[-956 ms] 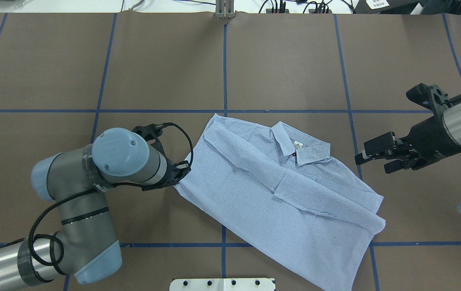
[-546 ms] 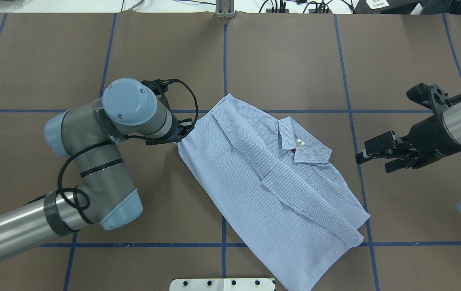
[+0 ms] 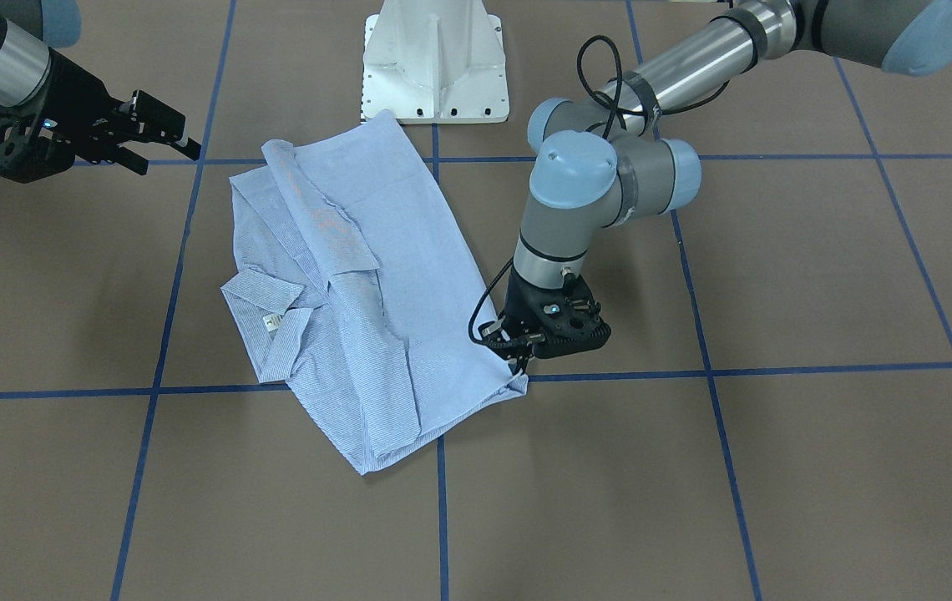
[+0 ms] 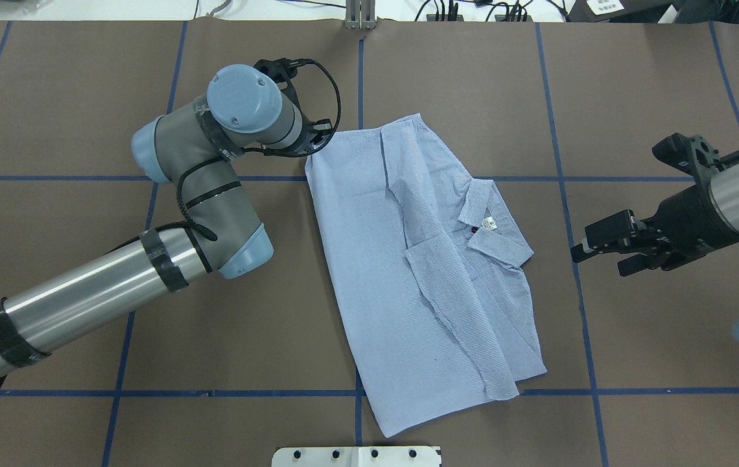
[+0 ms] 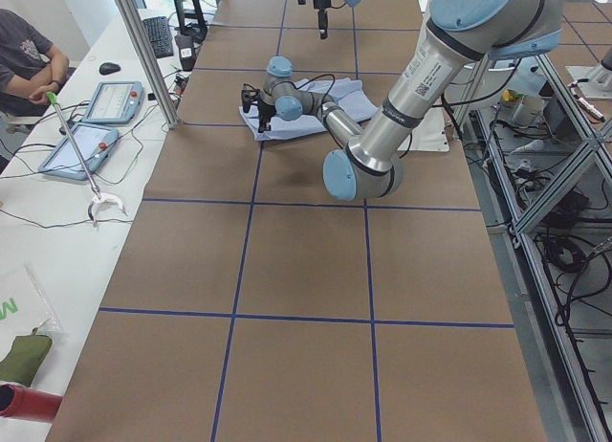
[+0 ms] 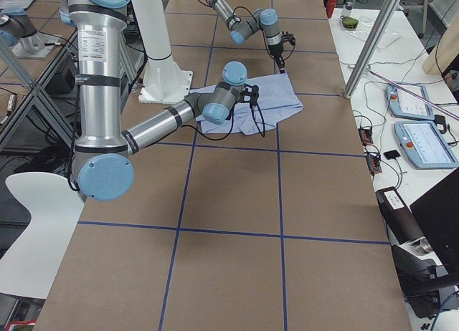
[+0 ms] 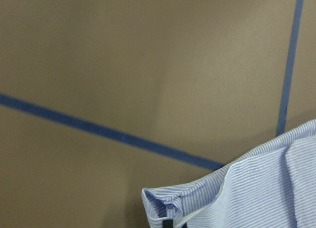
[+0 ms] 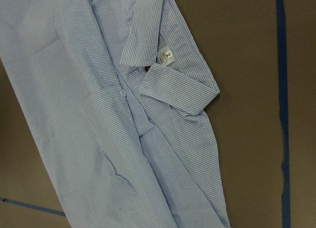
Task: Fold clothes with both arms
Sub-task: 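Drag the corner with the left gripper away from the robot, rotating the shirt, then release the shirt with the left gripper while the right gripper reaches over the collar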
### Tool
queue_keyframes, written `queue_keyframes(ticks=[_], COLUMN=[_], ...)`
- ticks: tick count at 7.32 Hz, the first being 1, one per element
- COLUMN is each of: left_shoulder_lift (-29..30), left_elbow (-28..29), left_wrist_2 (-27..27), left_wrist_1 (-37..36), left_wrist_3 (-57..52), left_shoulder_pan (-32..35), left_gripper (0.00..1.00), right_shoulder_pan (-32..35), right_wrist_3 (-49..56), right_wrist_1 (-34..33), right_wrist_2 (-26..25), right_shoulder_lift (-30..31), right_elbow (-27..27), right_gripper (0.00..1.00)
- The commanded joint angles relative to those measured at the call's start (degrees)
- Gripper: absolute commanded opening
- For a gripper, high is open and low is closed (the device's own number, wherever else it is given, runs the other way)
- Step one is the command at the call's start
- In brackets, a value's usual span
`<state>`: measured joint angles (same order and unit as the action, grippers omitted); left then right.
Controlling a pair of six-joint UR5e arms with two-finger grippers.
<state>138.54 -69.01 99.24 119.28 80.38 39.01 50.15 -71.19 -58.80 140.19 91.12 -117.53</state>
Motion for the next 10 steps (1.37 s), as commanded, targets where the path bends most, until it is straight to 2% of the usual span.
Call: queue_keyframes(ticks=[1,4,6,8,10], left_shoulder_lift=[3.22,4.71,5.16,5.33,4.38], left_elbow=[8.44,14.77,15.57,14.96,11.03], left_wrist_2=[-2.63,-8.51,-8.54,-8.54,-7.41], left_wrist_1=[8.67,19.91,21.52,21.61,20.83], left_wrist_3=[-4.32,-4.88,-4.80,-4.62,-3.83], left_shoulder_pan=[1.68,1.78,1.78,1.78,2.74], left_gripper=[0.00,0.00,0.00,0.99,1.00], right_shoulder_pan=[0.04,0.04,-0.05,-0.05,-1.45], right_wrist_3=[0.00,0.00,0.00,0.00,0.00], right_wrist_1=[-0.08,0.00,0.00,-0.43,-0.96], right_wrist_2=[0.00,-0.17,-1.75,-4.82,-8.07], right_shoulder_lift=[-0.06,-0.06,-0.15,-2.60,-3.92], right_elbow=[0.02,0.29,0.37,0.55,0.81], right_gripper=[1.00,1.00,1.00,1.00,1.00])
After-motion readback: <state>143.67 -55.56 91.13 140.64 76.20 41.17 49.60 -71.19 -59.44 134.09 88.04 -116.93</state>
